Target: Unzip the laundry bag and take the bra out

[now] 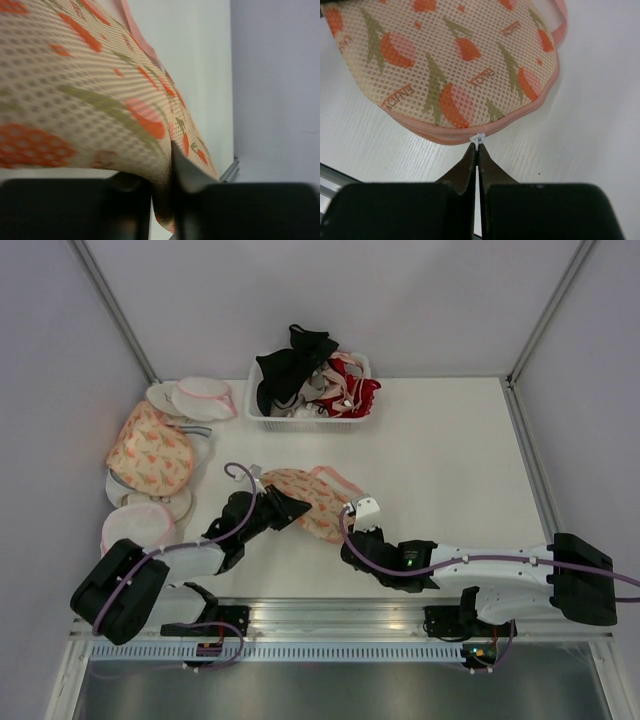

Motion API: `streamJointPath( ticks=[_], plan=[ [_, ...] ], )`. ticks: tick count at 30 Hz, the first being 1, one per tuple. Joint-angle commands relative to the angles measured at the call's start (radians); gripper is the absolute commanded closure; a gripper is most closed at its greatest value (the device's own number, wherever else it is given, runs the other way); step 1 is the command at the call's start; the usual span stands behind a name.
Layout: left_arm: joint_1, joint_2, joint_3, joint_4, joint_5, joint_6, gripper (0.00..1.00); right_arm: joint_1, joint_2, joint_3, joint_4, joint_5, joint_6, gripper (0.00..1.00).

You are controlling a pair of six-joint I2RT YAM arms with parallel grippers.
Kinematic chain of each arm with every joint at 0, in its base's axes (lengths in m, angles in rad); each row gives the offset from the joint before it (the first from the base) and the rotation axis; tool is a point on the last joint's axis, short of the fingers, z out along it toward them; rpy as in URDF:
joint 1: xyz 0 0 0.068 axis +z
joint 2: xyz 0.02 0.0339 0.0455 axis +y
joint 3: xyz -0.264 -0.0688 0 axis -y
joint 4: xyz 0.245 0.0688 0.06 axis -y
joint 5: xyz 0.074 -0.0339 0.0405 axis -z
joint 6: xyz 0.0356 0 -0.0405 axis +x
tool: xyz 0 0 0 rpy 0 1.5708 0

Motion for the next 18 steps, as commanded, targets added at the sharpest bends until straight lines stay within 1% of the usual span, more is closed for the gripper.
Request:
streamJointPath(
  ticks=[1,2,3,4,5,6,8,9,11,12,13,14,15,16,17,18],
  plan=[
    [0.007,0.101,0.075,0.25,0.124,0.049,0.69,-0.004,-0.01,-0.011,0.01,0.009,-0.017,1.0],
    [0.007,0.109,0.08,0.229,0.124,0.046,0.51,-0.003,-0.008,-0.011,0.016,0.009,-0.016,1.0],
    [0.005,0.104,0.081,0.207,0.115,0.045,0.2,-0.004,-0.008,-0.009,0.021,0.011,-0.014,1.0],
    [0.005,0.095,0.083,0.165,0.104,0.043,0.05,-0.004,-0.007,-0.008,0.025,0.011,-0.011,1.0],
    [0.005,0.077,0.084,0.116,0.089,0.045,0.0,-0.003,-0.004,-0.008,0.029,0.012,-0.01,1.0],
    [0.005,0.033,0.086,0.006,0.06,0.051,0.0,-0.004,-0.002,-0.006,0.039,0.012,-0.01,1.0],
    [0.005,-0.03,0.078,-0.093,0.031,0.049,0.0,-0.003,0.003,-0.005,0.05,0.011,-0.003,1.0],
    [0.005,-0.104,0.064,-0.2,0.005,0.042,0.0,-0.004,0.004,-0.002,0.056,0.003,-0.005,0.99],
    [0.005,-0.178,0.06,-0.323,-0.015,0.031,0.0,-0.003,0.01,-0.005,0.104,-0.04,-0.017,1.0],
    [0.005,-0.258,0.055,-0.434,-0.022,0.023,0.0,-0.003,0.016,-0.012,0.167,-0.076,-0.031,0.99],
    [0.005,-0.294,0.052,-0.495,-0.022,0.02,0.0,-0.004,0.024,-0.02,0.211,-0.119,-0.043,1.0],
    [0.004,-0.339,0.043,-0.547,-0.025,0.02,0.0,-0.003,0.029,-0.037,0.258,-0.223,-0.065,0.99],
    [0.004,-0.413,0.038,-0.661,-0.028,0.02,0.0,-0.004,0.042,-0.043,0.356,-0.272,-0.069,1.0],
    [0.004,-0.46,0.035,-0.714,-0.035,0.022,0.0,-0.004,0.053,-0.052,0.401,-0.316,-0.071,1.0],
    [0.004,-0.5,0.031,-0.757,-0.043,0.025,0.0,-0.004,0.068,-0.06,0.445,-0.396,-0.071,1.0],
    [0.004,-0.537,0.017,-0.808,-0.054,0.023,0.0,-0.004,0.088,-0.055,0.499,-0.42,-0.065,1.0]
  ],
)
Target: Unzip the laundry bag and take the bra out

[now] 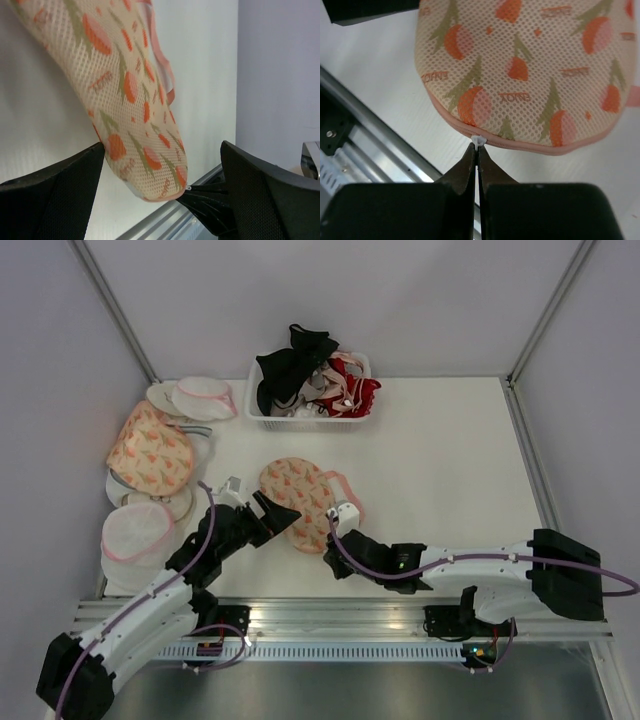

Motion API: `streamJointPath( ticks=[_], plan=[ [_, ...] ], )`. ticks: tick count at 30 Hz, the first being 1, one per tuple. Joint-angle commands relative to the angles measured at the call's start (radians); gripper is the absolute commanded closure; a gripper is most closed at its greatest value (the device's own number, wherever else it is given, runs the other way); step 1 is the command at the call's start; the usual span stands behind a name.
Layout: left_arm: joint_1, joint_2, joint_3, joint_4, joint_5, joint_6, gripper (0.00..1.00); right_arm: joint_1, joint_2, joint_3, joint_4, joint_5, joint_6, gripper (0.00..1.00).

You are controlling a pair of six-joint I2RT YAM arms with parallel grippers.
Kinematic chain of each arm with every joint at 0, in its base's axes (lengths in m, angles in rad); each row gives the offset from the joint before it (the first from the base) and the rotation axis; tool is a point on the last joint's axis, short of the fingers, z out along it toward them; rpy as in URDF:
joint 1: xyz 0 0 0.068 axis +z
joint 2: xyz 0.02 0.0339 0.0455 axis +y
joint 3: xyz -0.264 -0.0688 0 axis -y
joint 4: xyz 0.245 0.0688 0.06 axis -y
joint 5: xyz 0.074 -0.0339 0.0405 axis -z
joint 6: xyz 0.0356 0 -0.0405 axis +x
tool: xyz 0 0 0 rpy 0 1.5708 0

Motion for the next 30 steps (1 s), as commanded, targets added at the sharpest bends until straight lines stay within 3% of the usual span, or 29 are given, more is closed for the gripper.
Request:
streamJointPath(
  ticks=[1,7,11,17,26,30],
  plan=[
    [0.003,-0.16,-0.034,-0.333,-0.04,0.004,0.0,-0.001,0.081,-0.003,0.255,-0.221,-0.017,1.0],
    [0.002,-0.332,-0.09,-0.455,0.073,-0.065,0.0,-0.015,0.238,0.049,0.395,-0.23,-0.014,1.0],
    [0.002,-0.352,-0.117,-0.469,0.115,-0.097,0.0,-0.08,0.29,0.046,0.56,-0.269,0.003,1.0],
    [0.002,-0.355,-0.125,-0.458,0.072,-0.154,0.0,-0.153,0.344,0.086,0.659,-0.362,-0.02,1.0],
    [0.0,-0.369,-0.266,-0.072,-0.081,-0.395,0.0,-0.153,0.373,0.06,0.723,-0.522,-0.029,1.0],
    [0.002,-0.354,-0.254,-0.029,-0.15,-0.442,0.0,-0.152,0.36,0.04,0.708,-0.508,-0.043,1.0]
  ],
)
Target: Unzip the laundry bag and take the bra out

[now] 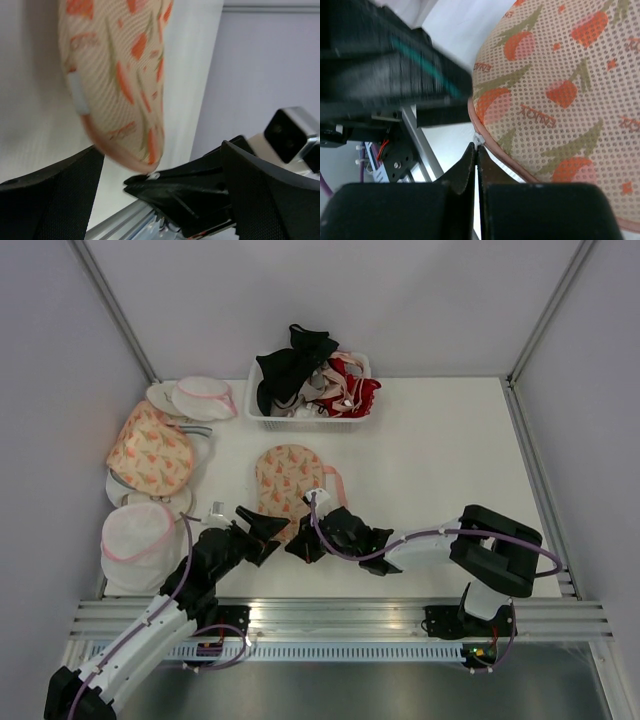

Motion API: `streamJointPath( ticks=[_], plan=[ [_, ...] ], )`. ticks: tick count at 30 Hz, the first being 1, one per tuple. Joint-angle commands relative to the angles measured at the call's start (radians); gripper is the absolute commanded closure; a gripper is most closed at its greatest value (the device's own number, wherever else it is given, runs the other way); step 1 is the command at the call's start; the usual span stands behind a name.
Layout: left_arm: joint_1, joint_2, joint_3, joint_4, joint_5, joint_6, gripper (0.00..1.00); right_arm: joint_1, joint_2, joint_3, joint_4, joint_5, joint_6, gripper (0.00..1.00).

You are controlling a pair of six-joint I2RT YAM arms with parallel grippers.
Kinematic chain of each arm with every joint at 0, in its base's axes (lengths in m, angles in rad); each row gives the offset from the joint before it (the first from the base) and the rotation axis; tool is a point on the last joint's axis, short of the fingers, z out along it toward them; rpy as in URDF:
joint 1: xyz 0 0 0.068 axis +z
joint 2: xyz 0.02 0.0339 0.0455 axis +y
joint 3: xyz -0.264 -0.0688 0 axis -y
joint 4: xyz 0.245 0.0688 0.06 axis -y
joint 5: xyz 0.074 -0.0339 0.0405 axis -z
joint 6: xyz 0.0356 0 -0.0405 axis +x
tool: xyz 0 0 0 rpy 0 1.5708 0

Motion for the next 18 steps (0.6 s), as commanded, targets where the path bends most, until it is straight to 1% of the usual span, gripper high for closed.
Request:
streamJointPath(
  ticks=[1,4,5,7,8,9,10,11,12,13,14,16,18],
  plan=[
    [0.003,0.014,-0.045,0.152,-0.112,-0.138,0.0,0.011,-0.023,-0.019,0.079,-0.049,-0.019,0.99],
    [0.003,0.07,-0.03,0.185,-0.12,-0.164,0.0,0.013,-0.036,-0.028,0.069,-0.043,-0.033,1.0],
    [0.001,0.13,-0.02,0.192,-0.105,-0.159,0.0,0.016,-0.042,-0.03,0.068,-0.043,-0.037,1.0],
    [0.003,0.196,0.0,0.219,-0.08,-0.146,0.01,0.022,-0.048,-0.03,0.065,-0.037,-0.048,1.0],
    [0.003,0.265,-0.003,0.286,-0.04,-0.142,0.07,0.026,-0.051,-0.03,0.06,-0.032,-0.05,1.0],
    [0.003,0.296,-0.006,0.34,-0.023,-0.139,0.13,0.025,-0.054,-0.028,0.057,-0.027,-0.054,1.0],
    [0.001,0.329,-0.022,0.387,0.009,-0.136,0.32,0.028,-0.056,-0.027,0.052,-0.023,-0.056,1.0],
    [0.001,0.356,-0.028,0.482,0.021,-0.133,0.46,0.028,-0.06,-0.027,0.04,-0.018,-0.059,1.0],
    [0.003,0.401,-0.032,0.51,0.03,-0.129,0.61,0.028,-0.063,-0.027,0.034,-0.015,-0.059,1.0],
    [0.003,0.419,-0.028,0.523,0.044,-0.129,0.91,0.028,-0.066,-0.027,0.028,-0.007,-0.06,1.0],
    [0.003,0.431,-0.023,0.524,0.046,-0.126,0.98,0.026,-0.076,-0.025,-0.001,0.003,-0.064,1.0],
    [0.003,0.446,-0.008,0.52,0.046,-0.1,0.98,0.026,-0.086,-0.012,-0.059,0.029,-0.071,1.0],
    [0.003,0.44,0.003,0.502,0.038,-0.068,0.98,0.03,-0.111,0.005,-0.183,0.1,-0.079,1.0]
  ],
)
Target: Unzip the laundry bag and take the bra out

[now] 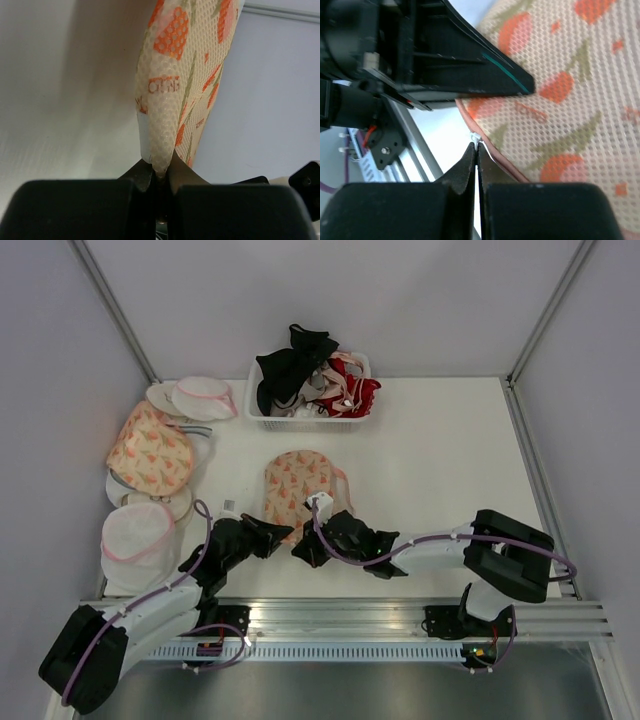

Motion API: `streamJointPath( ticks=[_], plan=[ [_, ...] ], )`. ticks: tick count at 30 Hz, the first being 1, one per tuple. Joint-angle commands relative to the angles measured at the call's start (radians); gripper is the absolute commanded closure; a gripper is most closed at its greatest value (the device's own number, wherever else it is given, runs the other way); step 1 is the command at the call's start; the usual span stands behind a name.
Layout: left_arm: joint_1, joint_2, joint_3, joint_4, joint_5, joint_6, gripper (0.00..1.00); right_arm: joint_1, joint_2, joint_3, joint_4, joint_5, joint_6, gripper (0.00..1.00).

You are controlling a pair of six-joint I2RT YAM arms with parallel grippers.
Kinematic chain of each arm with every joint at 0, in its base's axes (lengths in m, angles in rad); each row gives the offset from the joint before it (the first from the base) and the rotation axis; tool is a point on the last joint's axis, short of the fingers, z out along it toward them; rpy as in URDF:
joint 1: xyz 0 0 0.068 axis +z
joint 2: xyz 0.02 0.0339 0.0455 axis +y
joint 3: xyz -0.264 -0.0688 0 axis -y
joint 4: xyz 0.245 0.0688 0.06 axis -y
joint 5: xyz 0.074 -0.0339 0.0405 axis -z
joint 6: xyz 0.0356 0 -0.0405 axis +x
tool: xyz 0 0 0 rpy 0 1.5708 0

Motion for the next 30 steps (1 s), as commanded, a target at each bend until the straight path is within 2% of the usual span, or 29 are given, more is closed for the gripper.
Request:
streamJointPath(
  ticks=[1,4,7,10,16,22,26,30],
  plan=[
    [0.002,-0.014,0.015,0.098,0.018,0.06,0.98,0.006,-0.061,0.043,-0.166,0.109,-0.028,1.0],
    [0.004,-0.042,0.029,0.073,0.012,0.103,0.98,0.005,-0.101,0.052,-0.368,0.287,-0.025,1.0],
    [0.004,-0.063,0.048,0.032,0.021,0.155,0.98,0.001,-0.115,0.081,-0.65,0.465,0.004,1.0],
    [0.004,-0.059,0.084,-0.025,0.059,0.233,0.98,-0.04,-0.133,0.084,-0.746,0.548,0.027,0.99],
    [0.004,-0.002,0.152,-0.062,0.192,0.425,0.98,-0.146,-0.087,0.112,-0.839,0.654,0.044,1.0],
    [0.004,0.113,0.236,0.028,0.292,0.566,0.98,-0.16,-0.09,0.121,-0.872,0.723,0.049,1.0],
    [0.01,0.236,0.374,0.018,0.3,0.646,0.98,-0.162,-0.133,0.1,-0.873,0.703,0.032,1.0],
    [0.044,0.366,0.479,0.04,0.329,0.664,0.98,-0.162,-0.22,0.046,-0.82,0.61,0.001,1.0]
  ],
)
